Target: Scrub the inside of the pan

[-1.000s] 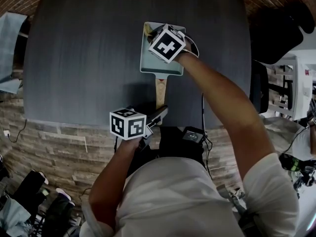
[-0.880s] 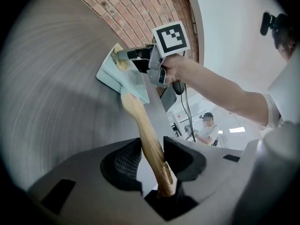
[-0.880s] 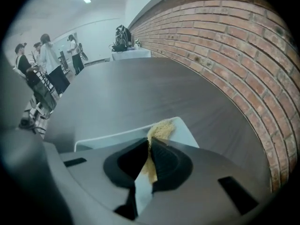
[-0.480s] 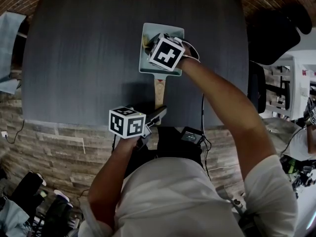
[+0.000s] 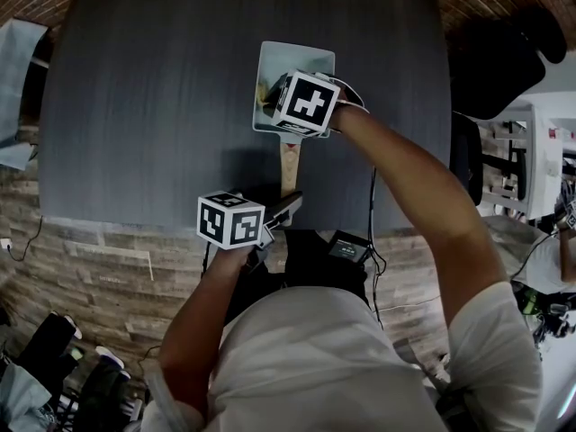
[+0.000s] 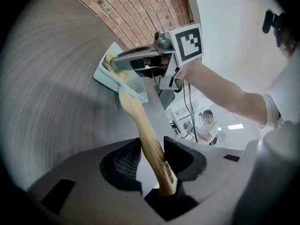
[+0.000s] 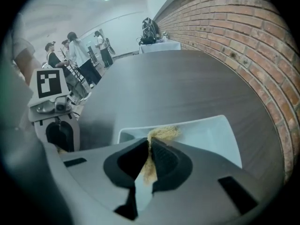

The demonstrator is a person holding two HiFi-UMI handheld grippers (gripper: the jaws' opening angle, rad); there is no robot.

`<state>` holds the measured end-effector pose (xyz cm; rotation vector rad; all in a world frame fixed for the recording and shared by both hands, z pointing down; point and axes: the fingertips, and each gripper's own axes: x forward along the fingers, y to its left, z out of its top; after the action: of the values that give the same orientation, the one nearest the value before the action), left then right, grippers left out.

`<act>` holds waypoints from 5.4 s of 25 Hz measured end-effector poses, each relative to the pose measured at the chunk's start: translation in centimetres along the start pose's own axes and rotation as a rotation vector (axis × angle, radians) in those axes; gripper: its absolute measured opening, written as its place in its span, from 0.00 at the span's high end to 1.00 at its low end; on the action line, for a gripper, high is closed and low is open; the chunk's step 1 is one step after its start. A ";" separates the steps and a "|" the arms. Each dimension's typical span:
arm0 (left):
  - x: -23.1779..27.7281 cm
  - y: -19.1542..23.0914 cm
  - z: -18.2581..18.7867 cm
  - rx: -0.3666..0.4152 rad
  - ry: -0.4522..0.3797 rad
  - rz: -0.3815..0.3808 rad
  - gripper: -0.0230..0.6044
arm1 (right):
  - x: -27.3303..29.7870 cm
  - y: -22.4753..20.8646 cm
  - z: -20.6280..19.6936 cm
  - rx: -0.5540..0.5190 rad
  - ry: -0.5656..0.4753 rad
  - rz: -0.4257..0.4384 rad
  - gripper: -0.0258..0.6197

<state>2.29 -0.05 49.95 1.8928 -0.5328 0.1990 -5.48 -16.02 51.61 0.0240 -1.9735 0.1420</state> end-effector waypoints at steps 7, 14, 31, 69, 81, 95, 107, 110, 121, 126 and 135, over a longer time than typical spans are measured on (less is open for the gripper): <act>0.0 -0.1 -0.4 -0.002 0.006 0.001 0.71 | 0.0 2.5 -0.5 -0.038 0.025 0.166 0.91; 0.0 -0.1 -0.6 -0.002 0.012 0.002 0.71 | -0.5 3.6 -1.2 -0.062 0.068 0.277 0.91; -0.4 0.0 -1.2 -0.004 0.004 -0.011 0.71 | -4.3 2.9 -0.2 -0.094 -0.005 0.248 0.91; 0.4 -0.2 -1.0 -0.051 -0.023 -0.025 0.72 | -1.7 -8.9 -3.2 -0.364 0.211 -0.443 0.91; 0.4 -0.1 -1.1 -0.051 -0.013 -0.025 0.72 | -1.1 -7.4 -3.9 -0.253 0.202 -0.313 0.91; 0.4 0.0 -1.1 -0.049 -0.016 -0.024 0.72 | -0.6 -2.0 -4.5 -0.212 0.188 -0.076 0.91; 0.4 0.0 -0.9 -0.052 -0.027 -0.021 0.72 | -0.4 1.1 -5.1 -0.078 0.158 0.096 0.91; 0.4 0.0 -0.8 -0.052 -0.026 -0.019 0.72 | -0.5 1.7 -5.2 -0.048 0.150 0.138 0.91; 0.2 -0.2 -1.2 -0.052 -0.018 -0.030 0.72 | -0.8 4.2 -5.3 0.148 0.110 0.367 0.91; 0.2 -0.2 -1.5 -0.053 -0.012 -0.031 0.72 | -0.9 4.9 -5.4 0.181 0.121 0.429 0.91; 0.1 -0.2 -1.7 -0.049 0.001 -0.030 0.72 | -1.8 5.2 -4.7 0.236 0.071 0.479 0.91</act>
<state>2.69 1.53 50.46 1.8519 -0.5039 0.1654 -0.88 -10.46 51.31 -0.2978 -1.8503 0.6766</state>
